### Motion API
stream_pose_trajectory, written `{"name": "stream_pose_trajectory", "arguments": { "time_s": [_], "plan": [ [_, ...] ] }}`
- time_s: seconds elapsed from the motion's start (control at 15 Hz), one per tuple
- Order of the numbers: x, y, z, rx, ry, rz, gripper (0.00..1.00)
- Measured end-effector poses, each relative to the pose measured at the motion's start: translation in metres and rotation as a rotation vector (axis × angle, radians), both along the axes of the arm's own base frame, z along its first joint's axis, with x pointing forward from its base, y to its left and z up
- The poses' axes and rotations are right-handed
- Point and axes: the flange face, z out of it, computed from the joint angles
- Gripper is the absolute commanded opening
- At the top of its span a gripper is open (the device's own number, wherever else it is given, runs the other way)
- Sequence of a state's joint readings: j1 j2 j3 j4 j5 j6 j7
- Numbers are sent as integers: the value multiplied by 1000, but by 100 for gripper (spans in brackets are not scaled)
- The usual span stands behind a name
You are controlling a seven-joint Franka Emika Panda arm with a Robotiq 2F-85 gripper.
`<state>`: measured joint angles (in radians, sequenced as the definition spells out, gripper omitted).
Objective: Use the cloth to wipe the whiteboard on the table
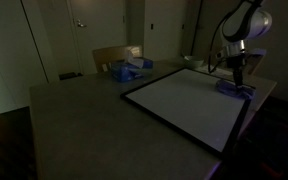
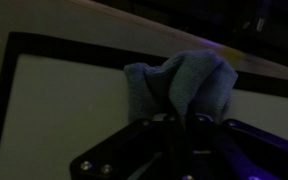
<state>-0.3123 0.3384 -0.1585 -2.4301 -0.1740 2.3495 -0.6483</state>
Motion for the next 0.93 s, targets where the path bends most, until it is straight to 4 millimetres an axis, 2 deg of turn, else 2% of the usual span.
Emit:
{"name": "stream_pose_trajectory", "arguments": {
  "time_s": [0.2,0.33,0.93],
  "plan": [
    [5,18,0,1,5,28,2],
    [7,23,0,-1,6,32,2],
    [18,21,4,-14,-65,-24,2]
  ]
}}
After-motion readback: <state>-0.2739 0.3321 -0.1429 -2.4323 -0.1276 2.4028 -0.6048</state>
